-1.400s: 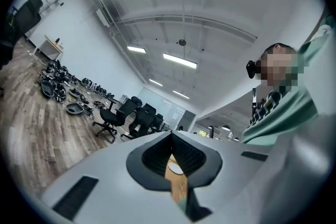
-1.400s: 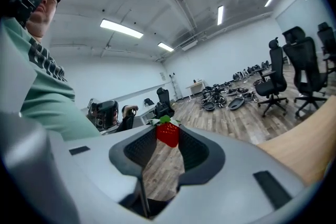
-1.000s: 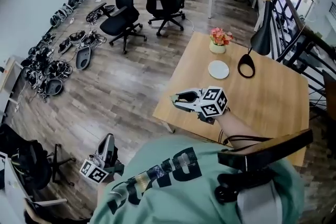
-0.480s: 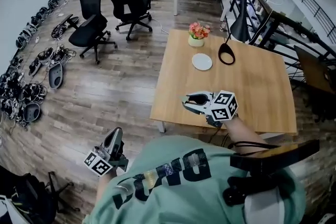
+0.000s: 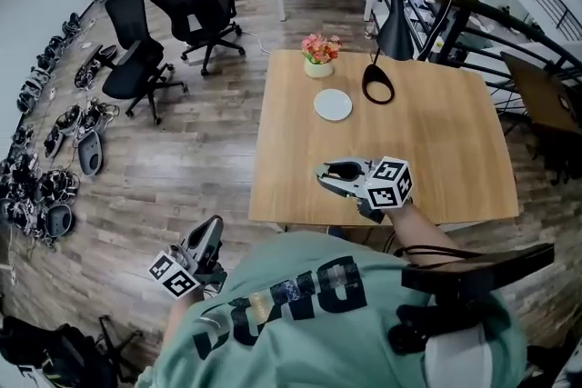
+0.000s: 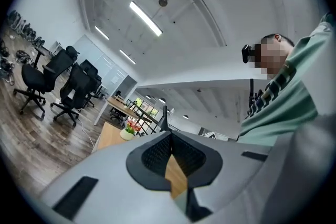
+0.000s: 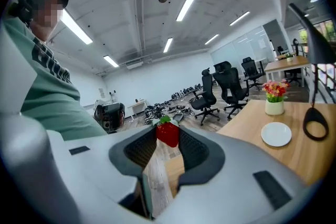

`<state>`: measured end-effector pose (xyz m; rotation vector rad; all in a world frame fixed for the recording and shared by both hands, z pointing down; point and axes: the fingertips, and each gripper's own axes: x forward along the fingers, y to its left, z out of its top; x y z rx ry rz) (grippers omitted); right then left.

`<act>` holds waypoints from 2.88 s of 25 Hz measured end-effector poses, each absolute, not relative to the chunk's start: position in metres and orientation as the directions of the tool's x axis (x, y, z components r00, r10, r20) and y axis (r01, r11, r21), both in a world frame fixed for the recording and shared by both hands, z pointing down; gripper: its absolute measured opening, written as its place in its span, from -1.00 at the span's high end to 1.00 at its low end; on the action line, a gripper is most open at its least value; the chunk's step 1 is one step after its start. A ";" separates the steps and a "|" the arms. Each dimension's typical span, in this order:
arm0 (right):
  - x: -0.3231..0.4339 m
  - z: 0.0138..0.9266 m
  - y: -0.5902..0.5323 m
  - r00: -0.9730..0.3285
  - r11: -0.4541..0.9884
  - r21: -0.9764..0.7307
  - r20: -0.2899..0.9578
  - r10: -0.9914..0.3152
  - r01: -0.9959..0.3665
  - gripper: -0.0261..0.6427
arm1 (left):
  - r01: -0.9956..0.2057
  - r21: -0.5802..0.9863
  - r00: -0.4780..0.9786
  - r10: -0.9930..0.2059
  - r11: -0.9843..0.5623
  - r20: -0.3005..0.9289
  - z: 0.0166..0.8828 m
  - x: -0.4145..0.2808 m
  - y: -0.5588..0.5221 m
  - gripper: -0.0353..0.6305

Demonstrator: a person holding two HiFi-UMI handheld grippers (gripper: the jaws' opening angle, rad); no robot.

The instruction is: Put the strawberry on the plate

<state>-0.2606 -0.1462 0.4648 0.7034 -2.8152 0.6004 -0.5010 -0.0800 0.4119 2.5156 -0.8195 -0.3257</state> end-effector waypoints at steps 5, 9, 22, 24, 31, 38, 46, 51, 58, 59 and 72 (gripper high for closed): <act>-0.224 0.460 -0.209 -0.903 0.831 -0.354 0.205 -0.379 -0.429 0.53 | -0.567 0.489 0.748 -0.663 -0.663 -0.032 0.398 -0.464 -0.113 0.88; -0.197 0.461 -0.265 -0.923 0.849 -0.363 0.154 -0.353 -0.385 0.53 | -0.619 0.479 0.712 -0.702 -0.623 0.009 0.396 -0.434 -0.150 0.88; -0.123 0.547 -0.307 -0.907 0.763 -0.497 0.158 -0.390 -0.414 0.53 | -0.582 0.494 0.802 -0.554 -0.645 0.221 0.435 -0.332 -0.222 0.88; -0.126 0.555 -0.305 -0.894 0.746 -0.500 0.174 -0.412 -0.441 0.53 | -0.557 0.518 0.820 -0.528 -0.649 0.219 0.448 -0.338 -0.229 0.88; -0.159 0.543 -0.306 -0.777 0.655 -0.421 0.274 -0.567 -0.627 0.53 | -0.339 0.555 0.937 -0.324 -0.760 0.130 0.488 -0.374 -0.260 0.88; -0.186 0.519 -0.274 -0.736 0.632 -0.378 0.344 -0.583 -0.677 0.53 | -0.232 0.526 0.969 -0.242 -0.818 0.051 0.470 -0.383 -0.305 0.88; -0.163 0.499 -0.299 -0.769 0.673 -0.373 0.316 -0.555 -0.639 0.53 | -0.218 0.550 0.968 -0.252 -0.806 0.015 0.460 -0.339 -0.288 0.88; -0.151 0.523 -0.304 -0.771 0.653 -0.410 0.325 -0.548 -0.637 0.53 | -0.247 0.548 0.961 -0.273 -0.799 0.037 0.467 -0.336 -0.304 0.88; -0.129 0.518 -0.316 -0.744 0.616 -0.419 0.315 -0.590 -0.667 0.53 | -0.246 0.544 0.964 -0.260 -0.802 0.052 0.456 -0.325 -0.324 0.88; -0.127 0.517 -0.319 -0.741 0.614 -0.418 0.316 -0.592 -0.669 0.53 | -0.248 0.546 0.964 -0.260 -0.800 0.057 0.456 -0.324 -0.328 0.88; -0.109 0.556 -0.406 -0.716 0.610 -0.374 0.355 -0.602 -0.698 0.53 | -0.279 0.572 0.959 -0.252 -0.772 0.127 0.504 -0.301 -0.411 0.88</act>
